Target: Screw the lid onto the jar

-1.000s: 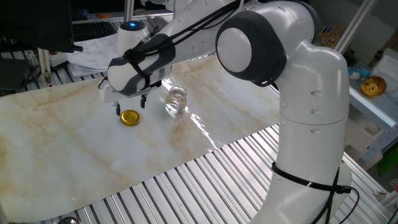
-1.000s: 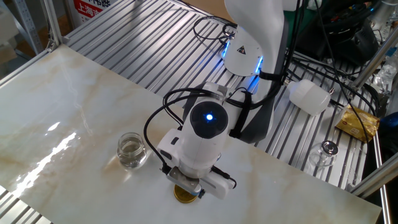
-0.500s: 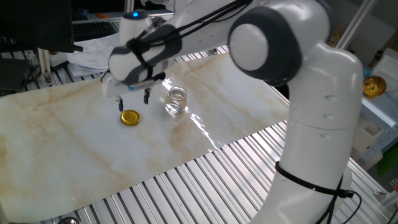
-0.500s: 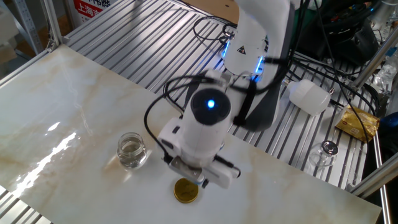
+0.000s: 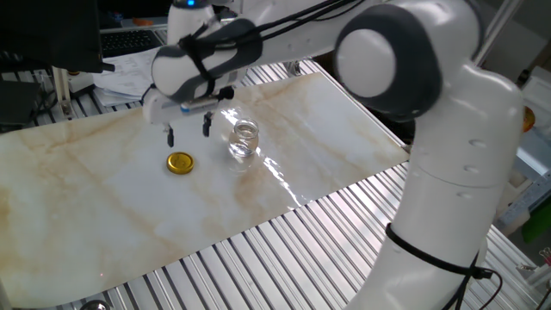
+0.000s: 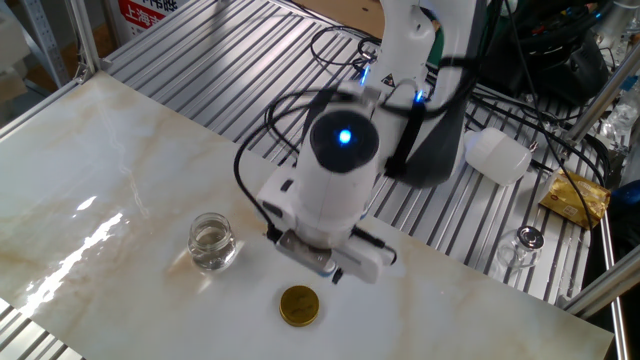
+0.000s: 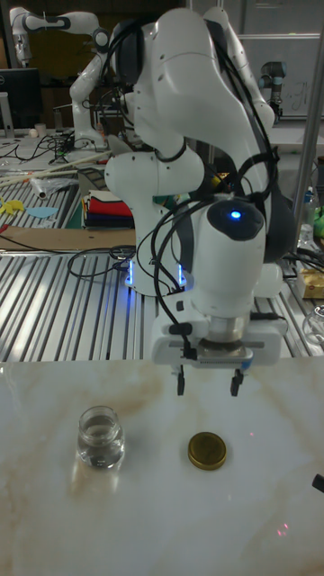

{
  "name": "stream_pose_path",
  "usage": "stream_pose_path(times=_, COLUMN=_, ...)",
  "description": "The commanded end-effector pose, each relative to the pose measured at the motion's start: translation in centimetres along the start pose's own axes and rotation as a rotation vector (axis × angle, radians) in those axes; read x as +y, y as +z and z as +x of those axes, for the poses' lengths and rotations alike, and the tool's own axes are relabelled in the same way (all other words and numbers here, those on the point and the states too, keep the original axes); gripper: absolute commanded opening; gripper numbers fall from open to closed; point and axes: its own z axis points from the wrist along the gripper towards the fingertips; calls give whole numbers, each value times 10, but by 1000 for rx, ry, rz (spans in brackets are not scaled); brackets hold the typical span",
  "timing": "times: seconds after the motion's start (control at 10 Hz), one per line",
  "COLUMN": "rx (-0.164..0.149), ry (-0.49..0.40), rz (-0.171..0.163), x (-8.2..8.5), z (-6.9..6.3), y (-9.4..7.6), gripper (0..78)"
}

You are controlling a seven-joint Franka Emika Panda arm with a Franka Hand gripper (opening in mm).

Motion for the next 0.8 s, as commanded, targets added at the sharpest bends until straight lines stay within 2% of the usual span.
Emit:
stream_pose_path(times=0.1, rx=13, ry=-5, rz=-5, x=-1, z=5, y=-6, gripper=774)
stream_pose_path(times=0.8, rx=4, ry=-30, rz=-14, x=2, z=2, y=4, gripper=774)
